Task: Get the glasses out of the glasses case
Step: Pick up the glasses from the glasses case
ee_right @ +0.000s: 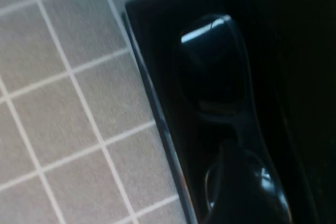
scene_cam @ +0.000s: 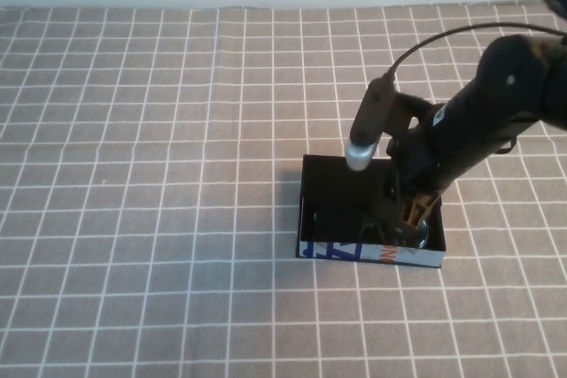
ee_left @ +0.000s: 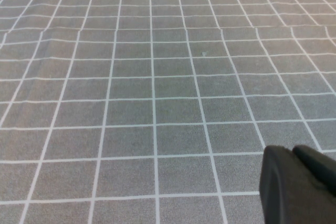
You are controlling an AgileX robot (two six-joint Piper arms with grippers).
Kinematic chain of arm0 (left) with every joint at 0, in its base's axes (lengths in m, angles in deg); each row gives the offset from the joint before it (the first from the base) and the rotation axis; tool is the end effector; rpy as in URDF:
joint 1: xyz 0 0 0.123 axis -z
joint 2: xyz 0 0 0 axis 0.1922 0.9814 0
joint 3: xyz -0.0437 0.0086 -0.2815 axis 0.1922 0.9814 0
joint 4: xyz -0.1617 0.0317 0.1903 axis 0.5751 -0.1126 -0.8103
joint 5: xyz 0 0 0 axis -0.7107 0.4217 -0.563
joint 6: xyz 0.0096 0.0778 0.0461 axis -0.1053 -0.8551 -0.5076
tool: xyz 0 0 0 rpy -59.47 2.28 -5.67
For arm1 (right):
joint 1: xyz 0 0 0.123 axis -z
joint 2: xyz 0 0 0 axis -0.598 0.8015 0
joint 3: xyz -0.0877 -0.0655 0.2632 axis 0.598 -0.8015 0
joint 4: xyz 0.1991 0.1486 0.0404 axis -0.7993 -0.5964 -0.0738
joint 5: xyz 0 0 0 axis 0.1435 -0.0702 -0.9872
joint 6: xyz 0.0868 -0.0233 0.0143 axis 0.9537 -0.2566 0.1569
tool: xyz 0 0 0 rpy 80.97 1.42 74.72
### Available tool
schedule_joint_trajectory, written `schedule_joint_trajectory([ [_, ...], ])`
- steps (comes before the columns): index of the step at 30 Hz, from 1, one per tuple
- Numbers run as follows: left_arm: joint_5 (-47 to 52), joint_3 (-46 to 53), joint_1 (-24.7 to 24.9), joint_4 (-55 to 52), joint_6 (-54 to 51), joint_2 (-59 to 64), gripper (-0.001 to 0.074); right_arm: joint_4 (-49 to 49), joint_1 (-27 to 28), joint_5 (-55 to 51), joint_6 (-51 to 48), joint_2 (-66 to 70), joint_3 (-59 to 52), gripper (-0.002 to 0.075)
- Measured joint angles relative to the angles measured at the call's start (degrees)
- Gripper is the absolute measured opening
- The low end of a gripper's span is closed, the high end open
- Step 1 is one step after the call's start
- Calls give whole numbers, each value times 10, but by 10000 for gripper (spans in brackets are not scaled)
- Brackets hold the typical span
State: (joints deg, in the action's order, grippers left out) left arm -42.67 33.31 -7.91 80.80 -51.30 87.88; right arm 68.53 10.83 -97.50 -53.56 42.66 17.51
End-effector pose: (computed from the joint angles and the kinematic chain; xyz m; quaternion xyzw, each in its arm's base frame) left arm 0.0522 -0.0067 0.1745 0.0231 0.7979 -0.0426 0.6008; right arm 0.3320 0.1779 0.2397 -0.5719 0.7897 0.0477 0.2172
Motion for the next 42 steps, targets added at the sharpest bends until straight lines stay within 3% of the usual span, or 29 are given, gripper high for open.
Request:
schedule_joint_trajectory([
  [25,0,0,0,0,0,0,-5,35,-22,24,-71,76,14,311],
  [28,0,0,0,0,0,0,-5,35,-22,24,-71,83,14,267],
  [35,0,0,0,0,0,0,-5,33,-23,12,-71,76,15,40],
  [42,0,0,0,0,0,0,-5,46,-23,-10,-71,43,16,10],
])
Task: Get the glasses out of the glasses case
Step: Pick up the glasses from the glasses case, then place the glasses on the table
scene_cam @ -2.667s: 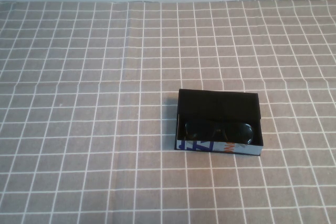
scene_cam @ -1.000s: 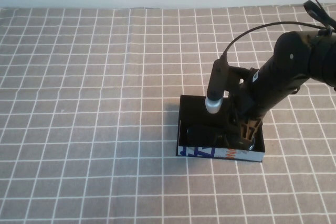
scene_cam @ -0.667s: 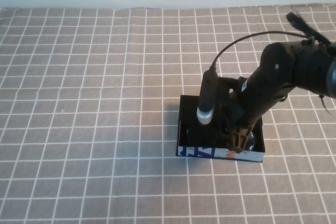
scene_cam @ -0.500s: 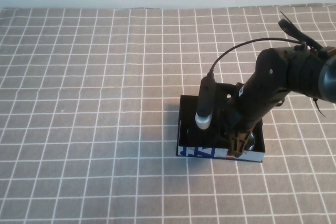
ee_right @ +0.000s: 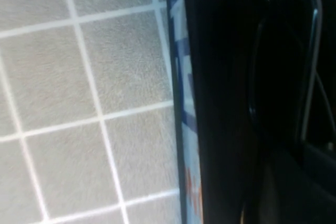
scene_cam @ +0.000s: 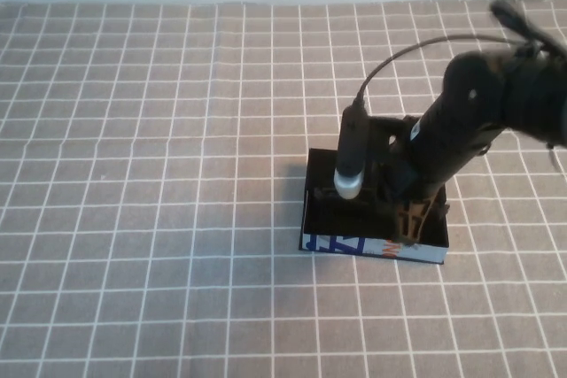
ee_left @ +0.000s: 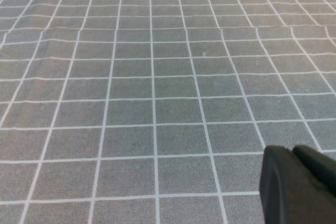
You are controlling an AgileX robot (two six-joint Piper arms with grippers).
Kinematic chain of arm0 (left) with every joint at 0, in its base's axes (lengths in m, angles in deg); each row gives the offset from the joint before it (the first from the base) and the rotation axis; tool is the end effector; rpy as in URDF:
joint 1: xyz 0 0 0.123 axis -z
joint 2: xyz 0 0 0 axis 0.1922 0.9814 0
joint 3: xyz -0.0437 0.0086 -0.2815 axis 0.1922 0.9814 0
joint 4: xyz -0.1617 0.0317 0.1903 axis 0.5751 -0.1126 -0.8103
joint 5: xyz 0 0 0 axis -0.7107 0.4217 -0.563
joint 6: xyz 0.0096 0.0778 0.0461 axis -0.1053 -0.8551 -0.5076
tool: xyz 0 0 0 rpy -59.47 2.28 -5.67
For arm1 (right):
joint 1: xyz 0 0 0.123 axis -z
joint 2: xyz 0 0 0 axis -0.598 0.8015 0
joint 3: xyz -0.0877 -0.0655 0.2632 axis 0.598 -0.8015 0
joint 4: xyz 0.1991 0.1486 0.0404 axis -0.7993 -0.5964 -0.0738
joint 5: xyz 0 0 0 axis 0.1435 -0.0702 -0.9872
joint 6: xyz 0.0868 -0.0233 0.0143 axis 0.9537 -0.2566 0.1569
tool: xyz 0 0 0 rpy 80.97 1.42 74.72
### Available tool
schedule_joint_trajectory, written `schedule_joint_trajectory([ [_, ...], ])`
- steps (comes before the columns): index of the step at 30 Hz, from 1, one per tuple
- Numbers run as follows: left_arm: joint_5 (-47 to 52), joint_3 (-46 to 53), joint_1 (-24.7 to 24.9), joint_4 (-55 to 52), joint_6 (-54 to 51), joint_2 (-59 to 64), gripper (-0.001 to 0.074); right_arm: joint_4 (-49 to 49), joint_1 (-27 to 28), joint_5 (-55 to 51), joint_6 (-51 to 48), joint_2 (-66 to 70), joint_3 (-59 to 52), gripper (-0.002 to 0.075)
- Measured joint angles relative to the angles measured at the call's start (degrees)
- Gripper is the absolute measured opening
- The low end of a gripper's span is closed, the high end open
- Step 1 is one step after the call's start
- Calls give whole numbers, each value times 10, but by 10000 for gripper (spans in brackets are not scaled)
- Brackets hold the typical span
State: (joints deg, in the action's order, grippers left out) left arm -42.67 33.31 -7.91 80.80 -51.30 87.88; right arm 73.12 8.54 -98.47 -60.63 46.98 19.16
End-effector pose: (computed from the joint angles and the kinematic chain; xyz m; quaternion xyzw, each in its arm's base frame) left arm 0.0522 -0.0067 0.1745 0.0231 0.7979 -0.0426 0.6008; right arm 0.3364 0.1917 0.2173 -0.6558 0.7330 0.0141 0.1803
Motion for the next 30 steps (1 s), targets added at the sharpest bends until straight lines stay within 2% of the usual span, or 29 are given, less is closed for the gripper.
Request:
schedule_joint_trajectory([
  [4,0,0,0,0,0,0,-5,2,0,-39,24,-48,15,10],
  [7,0,0,0,0,0,0,-5,3,0,-84,84,-82,35,10],
  [9,0,0,0,0,0,0,-5,10,0,-93,169,-98,44,10],
  [14,0,0,0,0,0,0,-5,69,0,-72,502,-129,44,10],
  [17,0,0,0,0,0,0,-5,83,0,-40,592,-152,8,10],
  [22,0,0,0,0,0,0,-5,83,7,39,666,-207,-103,10],
  [30,0,0,0,0,0,0,-4,93,68,64,685,-273,-207,10],
])
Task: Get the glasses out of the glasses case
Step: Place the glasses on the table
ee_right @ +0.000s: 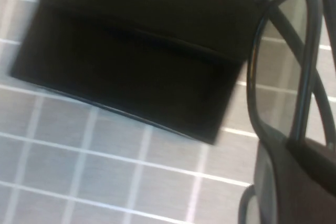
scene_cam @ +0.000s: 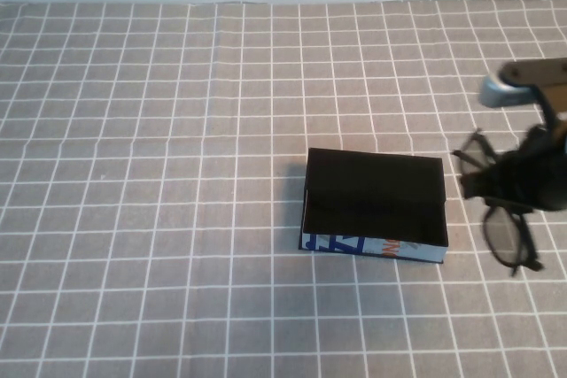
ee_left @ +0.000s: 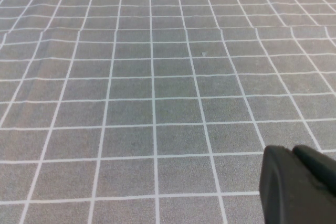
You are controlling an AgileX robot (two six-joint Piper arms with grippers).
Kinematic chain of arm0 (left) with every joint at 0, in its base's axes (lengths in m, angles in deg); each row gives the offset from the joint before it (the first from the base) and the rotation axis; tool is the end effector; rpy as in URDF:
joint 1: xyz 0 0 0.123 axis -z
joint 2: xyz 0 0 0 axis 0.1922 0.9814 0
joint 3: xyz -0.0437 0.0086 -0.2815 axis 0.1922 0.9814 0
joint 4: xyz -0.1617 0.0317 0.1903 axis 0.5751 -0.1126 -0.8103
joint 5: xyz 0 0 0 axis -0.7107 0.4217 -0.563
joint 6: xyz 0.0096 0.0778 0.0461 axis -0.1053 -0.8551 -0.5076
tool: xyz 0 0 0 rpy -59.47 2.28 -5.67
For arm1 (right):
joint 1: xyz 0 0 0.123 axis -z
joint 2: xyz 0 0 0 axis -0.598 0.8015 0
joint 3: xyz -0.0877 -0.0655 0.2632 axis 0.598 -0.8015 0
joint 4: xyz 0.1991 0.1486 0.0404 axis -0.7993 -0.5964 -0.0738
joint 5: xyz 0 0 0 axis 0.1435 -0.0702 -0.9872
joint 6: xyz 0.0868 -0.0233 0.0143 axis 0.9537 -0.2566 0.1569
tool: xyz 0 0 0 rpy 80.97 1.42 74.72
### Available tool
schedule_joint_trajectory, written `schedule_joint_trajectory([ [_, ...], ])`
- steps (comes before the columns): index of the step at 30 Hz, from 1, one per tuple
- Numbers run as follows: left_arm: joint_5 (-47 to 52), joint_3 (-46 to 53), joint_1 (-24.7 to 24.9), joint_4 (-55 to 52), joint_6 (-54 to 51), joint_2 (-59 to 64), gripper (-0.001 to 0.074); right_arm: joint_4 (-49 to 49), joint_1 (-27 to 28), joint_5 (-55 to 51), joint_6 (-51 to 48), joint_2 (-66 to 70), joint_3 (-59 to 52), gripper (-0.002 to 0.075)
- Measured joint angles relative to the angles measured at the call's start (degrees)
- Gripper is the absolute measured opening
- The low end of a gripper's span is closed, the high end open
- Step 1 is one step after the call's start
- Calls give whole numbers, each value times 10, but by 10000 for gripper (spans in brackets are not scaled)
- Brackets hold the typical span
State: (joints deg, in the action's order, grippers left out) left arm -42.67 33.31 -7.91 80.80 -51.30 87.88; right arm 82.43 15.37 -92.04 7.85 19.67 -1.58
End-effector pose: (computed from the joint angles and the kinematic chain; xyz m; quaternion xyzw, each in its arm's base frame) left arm 0.0522 -0.0067 0.1745 0.0231 0.7979 -0.0426 0.6008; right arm 0.2616 0.1016 0.2786 -0.1131 0.9532 0.0672 0.2722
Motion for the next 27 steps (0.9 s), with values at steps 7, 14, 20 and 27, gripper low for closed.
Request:
schedule_joint_trajectory([
  [7,0,0,0,0,0,0,-5,11,51,66,0,-12,-74,10],
  [14,0,0,0,0,0,0,-5,3,59,180,0,-12,-149,10],
  [20,0,0,0,0,0,0,-4,-6,59,239,0,12,-172,9],
  [27,0,0,0,0,0,0,-5,-6,59,251,0,57,-172,10],
])
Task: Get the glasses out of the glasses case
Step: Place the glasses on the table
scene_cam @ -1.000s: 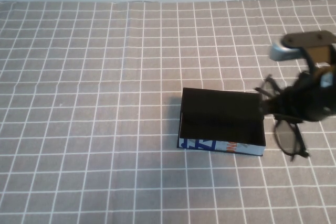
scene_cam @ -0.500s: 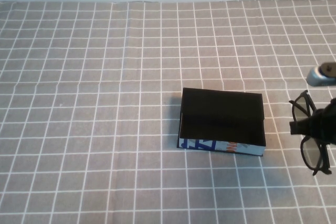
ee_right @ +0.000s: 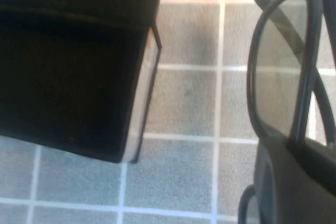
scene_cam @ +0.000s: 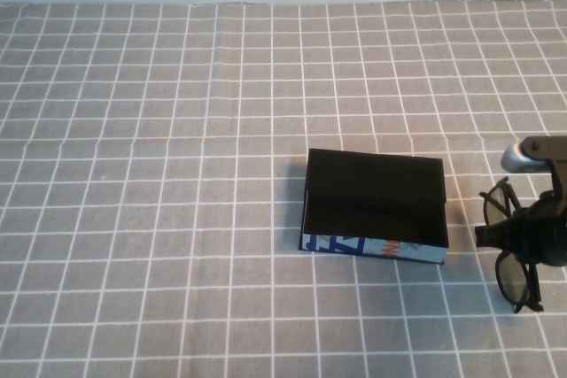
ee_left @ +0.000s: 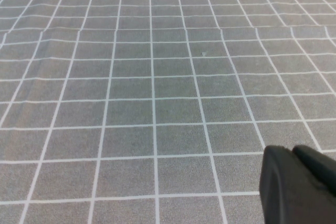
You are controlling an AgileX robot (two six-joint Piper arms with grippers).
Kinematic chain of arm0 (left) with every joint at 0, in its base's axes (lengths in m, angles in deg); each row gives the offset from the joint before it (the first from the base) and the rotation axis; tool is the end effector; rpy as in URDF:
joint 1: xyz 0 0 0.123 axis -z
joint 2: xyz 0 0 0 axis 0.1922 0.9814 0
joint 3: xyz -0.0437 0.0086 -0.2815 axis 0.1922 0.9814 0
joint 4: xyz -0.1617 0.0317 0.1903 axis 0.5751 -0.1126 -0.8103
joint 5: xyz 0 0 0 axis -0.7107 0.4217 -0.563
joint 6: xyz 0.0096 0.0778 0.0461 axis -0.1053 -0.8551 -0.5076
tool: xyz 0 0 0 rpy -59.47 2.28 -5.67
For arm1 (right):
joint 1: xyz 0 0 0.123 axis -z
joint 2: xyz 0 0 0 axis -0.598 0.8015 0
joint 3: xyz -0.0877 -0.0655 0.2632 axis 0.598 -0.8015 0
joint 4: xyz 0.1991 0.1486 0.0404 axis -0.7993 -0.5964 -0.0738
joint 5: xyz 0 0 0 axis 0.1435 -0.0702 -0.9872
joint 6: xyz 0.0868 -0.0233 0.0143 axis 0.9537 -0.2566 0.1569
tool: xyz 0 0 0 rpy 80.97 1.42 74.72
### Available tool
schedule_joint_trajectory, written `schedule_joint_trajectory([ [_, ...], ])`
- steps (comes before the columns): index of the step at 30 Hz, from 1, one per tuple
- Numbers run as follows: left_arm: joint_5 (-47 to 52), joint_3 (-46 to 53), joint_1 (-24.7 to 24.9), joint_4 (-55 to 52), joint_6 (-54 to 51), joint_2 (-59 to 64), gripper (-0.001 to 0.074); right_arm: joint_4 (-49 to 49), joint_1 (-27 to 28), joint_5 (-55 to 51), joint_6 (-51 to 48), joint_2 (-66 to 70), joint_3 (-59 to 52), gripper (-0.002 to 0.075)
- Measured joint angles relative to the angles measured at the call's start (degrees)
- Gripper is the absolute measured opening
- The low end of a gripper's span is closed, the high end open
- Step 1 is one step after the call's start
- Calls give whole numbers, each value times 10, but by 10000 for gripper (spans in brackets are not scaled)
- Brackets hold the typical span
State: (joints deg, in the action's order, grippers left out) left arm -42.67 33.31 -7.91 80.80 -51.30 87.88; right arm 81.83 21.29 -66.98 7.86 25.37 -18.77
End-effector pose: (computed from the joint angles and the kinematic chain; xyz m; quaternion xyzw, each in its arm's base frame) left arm 0.0522 -0.0067 0.1745 0.0231 0.7979 -0.0426 0.6008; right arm 0.2623 0.0724 0.1889 -0.0605 0.9525 0.0611 0.2921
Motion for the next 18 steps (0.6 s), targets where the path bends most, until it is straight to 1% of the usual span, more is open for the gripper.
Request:
schedule_joint_trajectory([
  [7,0,0,0,0,0,0,-5,0,0,4,0,20,0,24],
  [14,0,0,0,0,0,0,-5,0,0,5,0,20,0,120],
  [18,0,0,0,0,0,0,-5,4,0,5,1,20,0,144],
])
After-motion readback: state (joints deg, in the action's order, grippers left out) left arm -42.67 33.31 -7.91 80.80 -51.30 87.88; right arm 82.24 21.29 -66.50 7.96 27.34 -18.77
